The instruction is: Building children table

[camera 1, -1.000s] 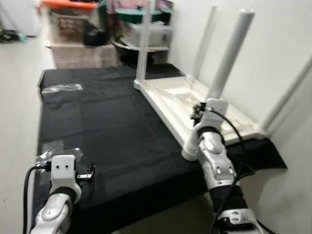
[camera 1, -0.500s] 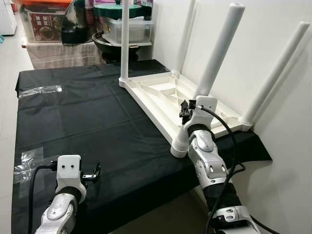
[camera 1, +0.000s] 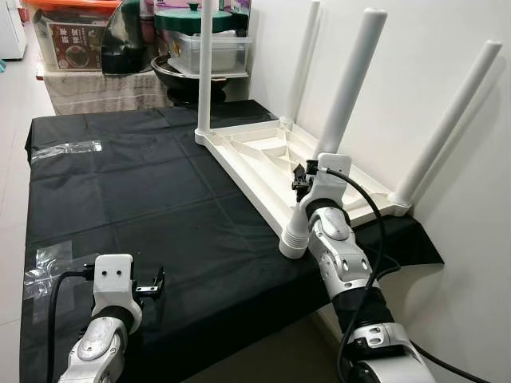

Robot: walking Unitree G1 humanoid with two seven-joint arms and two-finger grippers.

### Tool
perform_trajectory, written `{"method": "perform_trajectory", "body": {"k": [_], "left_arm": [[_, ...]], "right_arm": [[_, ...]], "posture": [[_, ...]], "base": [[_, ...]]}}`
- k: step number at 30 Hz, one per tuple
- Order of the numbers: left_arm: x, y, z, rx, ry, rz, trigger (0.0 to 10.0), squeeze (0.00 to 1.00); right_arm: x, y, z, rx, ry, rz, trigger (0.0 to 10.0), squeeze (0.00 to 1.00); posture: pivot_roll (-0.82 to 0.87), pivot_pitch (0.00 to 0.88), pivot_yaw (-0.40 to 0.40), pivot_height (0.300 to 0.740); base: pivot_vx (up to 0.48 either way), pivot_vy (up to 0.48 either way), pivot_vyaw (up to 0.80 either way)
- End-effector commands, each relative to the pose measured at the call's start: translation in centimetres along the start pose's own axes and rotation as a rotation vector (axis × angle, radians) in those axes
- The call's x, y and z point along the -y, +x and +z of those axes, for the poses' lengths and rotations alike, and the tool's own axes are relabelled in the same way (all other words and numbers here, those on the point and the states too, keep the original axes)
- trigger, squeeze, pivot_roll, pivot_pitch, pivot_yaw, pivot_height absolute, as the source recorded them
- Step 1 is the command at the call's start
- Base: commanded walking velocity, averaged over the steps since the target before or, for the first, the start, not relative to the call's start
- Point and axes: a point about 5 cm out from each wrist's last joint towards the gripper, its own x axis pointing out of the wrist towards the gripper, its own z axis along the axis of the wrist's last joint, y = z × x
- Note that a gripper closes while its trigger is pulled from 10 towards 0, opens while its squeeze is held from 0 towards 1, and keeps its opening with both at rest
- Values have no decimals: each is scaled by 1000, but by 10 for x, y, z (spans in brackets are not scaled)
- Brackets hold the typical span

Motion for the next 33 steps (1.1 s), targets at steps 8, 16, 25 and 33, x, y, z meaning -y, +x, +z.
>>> {"method": "perform_trajectory", "body": {"k": [8,16,25,33], "left_arm": [[2,0,-3,-7,7,-8,10000,0],[2,1,-2,-5,9,-11,10000,0],[2,2,-2,-5,11,-12,10000,0],[3,3,-2,-3,11,-15,10000,0]], "right_arm": [[13,-9,-52,-230,-16,-42,10000,0],[14,-7,-52,-233,-16,-40,10000,0],[15,-7,-52,-231,-13,-49,10000,0],[15,-6,-49,-223,-14,-49,10000,0]], "posture": [[84,0,-111,740],[84,0,-108,740],[80,0,-105,740],[78,0,-103,740]], "base": [[0,0,0],[0,0,0],[0,0,0],[0,0,0]]}}
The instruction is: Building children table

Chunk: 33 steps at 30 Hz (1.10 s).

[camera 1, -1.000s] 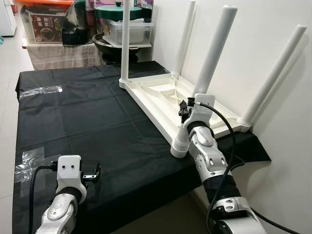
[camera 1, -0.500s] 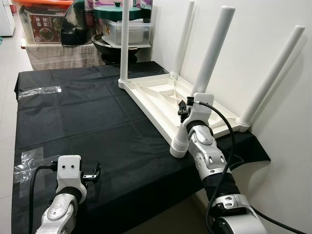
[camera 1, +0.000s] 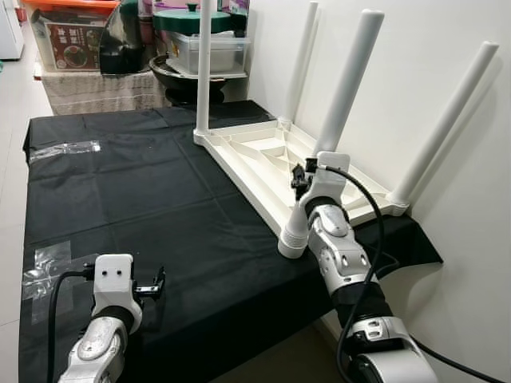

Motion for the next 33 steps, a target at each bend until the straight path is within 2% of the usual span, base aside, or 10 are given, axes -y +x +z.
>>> {"method": "perform_trajectory", "body": {"k": [1,33], "left_arm": [[2,1,-3,-10,8,-9,10000,0],[3,3,-4,-9,5,-9,10000,0]], "right_arm": [[17,-9,-48,-206,-19,-56,10000,0],[16,-8,-29,-190,-6,-62,10000,0]], "posture": [[78,0,-103,740],[67,0,-102,740]], "base": [[0,0,0],[0,0,0]]}}
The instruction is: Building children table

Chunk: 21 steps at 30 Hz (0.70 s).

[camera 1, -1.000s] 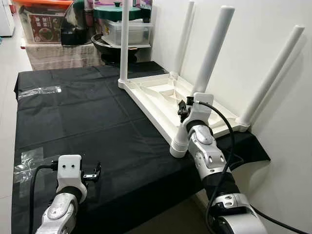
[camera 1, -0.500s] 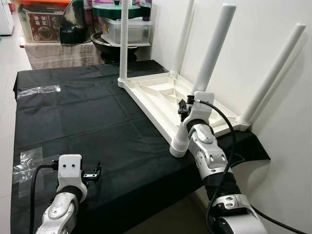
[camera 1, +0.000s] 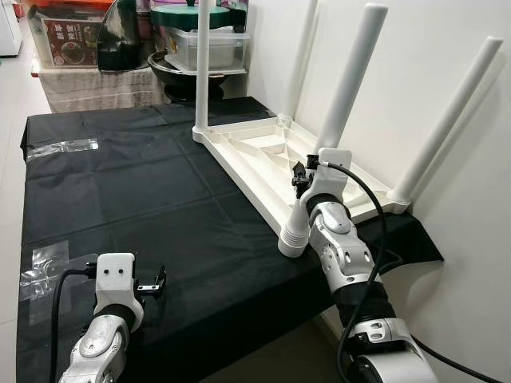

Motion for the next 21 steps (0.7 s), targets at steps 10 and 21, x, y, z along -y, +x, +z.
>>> {"method": "perform_trajectory", "body": {"k": [10,21], "left_arm": [[3,1,-2,-3,5,-10,10000,0],[2,1,-3,-4,6,-11,10000,0]], "right_arm": [[21,-6,-15,-52,17,-131,10000,690],[18,-27,62,386,99,-144,10000,1000]], "posture": [[68,0,-102,740],[67,0,-96,740]], "base": [[0,0,0],[0,0,0]]}}
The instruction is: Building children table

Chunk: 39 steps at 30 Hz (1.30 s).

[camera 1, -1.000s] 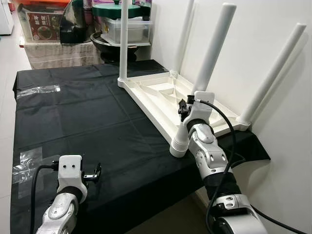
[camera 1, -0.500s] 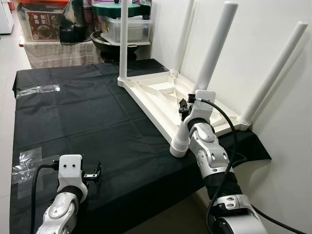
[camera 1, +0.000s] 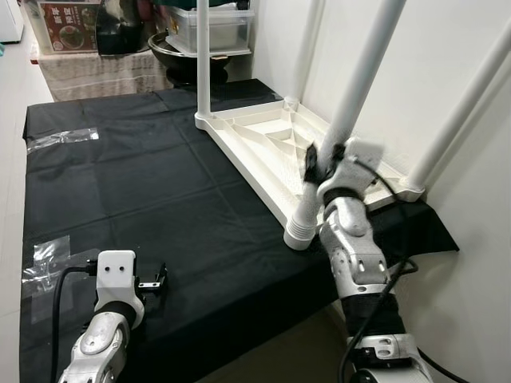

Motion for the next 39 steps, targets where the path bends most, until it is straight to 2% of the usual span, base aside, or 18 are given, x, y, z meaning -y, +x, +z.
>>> {"method": "perform_trajectory", "body": {"k": [1,10,11,14,15,16,17,19,26,27,28,29,30,31,35,36,38,39], "left_arm": [[2,0,-4,-12,7,-9,10000,0],[2,0,-4,-12,8,-9,10000,0],[2,0,-4,-13,9,-10,10000,0],[2,0,-4,-13,9,-10,10000,0],[2,0,-4,-13,9,-12,10000,0],[2,0,-4,-13,9,-12,10000,0],[2,0,-4,-13,9,-13,10000,0],[3,1,-4,-13,9,-14,10000,0],[3,1,-5,-14,8,-16,10000,0],[4,1,-5,-14,8,-18,10000,0],[4,2,-5,-13,8,-19,10000,0],[4,2,-5,-13,8,-20,10000,0],[4,2,-5,-13,8,-20,10000,0],[4,2,-5,-12,8,-22,10000,0],[4,2,-5,-12,10,-23,10000,0],[4,2,-5,-12,11,-24,10000,0],[4,3,-5,-11,11,-26,10000,0],[4,3,-5,-11,11,-26,10000,0]], "right_arm": [[4,-1,5,21,17,-22,10000,1000],[-1,-1,7,11,41,17,10000,1000],[-3,0,6,-9,47,61,10000,1000],[-3,0,6,-9,47,61,10000,1000],[-4,4,4,-45,46,123,10000,1000],[-4,4,4,-45,46,123,10000,1000],[-3,9,1,-88,39,185,10000,1000],[8,19,1,-125,26,221,10000,1000],[15,27,7,-129,8,257,10000,988],[16,28,8,-129,3,270,10000,690],[17,29,9,-137,-2,291,10000,345],[19,30,10,-145,-6,305,10000,282],[19,30,10,-145,-6,305,10000,282],[21,31,10,-161,-4,329,10000,149],[23,32,9,-197,9,388,10000,114],[23,33,8,-225,31,453,10000,0],[27,36,9,-256,63,552,10000,0],[27,36,9,-256,63,552,10000,0]], "posture": [[67,0,-96,740],[65,0,-94,740],[65,0,-94,740],[65,0,-94,740],[61,0,-93,740],[61,0,-93,740],[59,0,-94,740],[58,0,-94,740],[51,0,-90,740],[51,0,-90,740],[51,0,-90,740],[51,0,-90,740],[51,0,-90,740],[51,0,-90,740],[49,0,-87,740],[49,0,-88,740],[46,0,-87,740],[46,0,-87,740]], "base": [[0,0,0],[0,0,0],[0,0,0],[0,0,0],[0,0,0],[0,0,0],[0,0,0],[0,0,0],[0,0,0],[0,0,0],[0,0,0],[0,0,0],[0,0,0],[0,0,0],[0,0,0],[0,0,0],[0,0,0],[0,0,0]]}}
